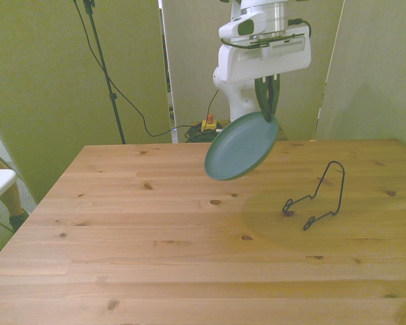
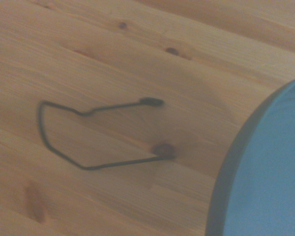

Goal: Load the plate

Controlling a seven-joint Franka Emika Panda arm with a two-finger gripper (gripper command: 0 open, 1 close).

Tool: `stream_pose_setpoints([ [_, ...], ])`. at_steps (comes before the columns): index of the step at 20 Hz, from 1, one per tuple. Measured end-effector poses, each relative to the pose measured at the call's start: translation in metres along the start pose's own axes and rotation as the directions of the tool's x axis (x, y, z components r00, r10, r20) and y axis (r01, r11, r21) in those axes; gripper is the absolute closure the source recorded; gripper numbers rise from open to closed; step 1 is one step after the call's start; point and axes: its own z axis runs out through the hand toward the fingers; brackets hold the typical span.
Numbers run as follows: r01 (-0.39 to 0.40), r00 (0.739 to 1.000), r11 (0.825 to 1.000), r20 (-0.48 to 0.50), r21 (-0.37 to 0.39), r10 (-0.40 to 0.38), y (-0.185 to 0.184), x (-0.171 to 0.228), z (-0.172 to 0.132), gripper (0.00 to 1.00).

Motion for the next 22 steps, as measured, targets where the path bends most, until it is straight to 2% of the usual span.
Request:
stream_pose_setpoints([
  [5,-0.022,0.986,0.993,0.165,0.117,0.002,-0.009,0.017,-0.005,1.00],
  [10,0.014,0.953,0.980,0.294,0.197,-0.073,-0.006,0.034,0.004,1.00],
  [15,0.090,0.923,0.966,0.344,0.242,-0.173,-0.008,0.052,0.027,1.00],
  [17,0.098,0.913,0.963,0.363,0.252,-0.188,-0.013,0.055,0.036,1.00],
  [22,0.108,0.912,0.961,0.360,0.254,-0.197,-0.021,0.054,0.041,1.00],
])
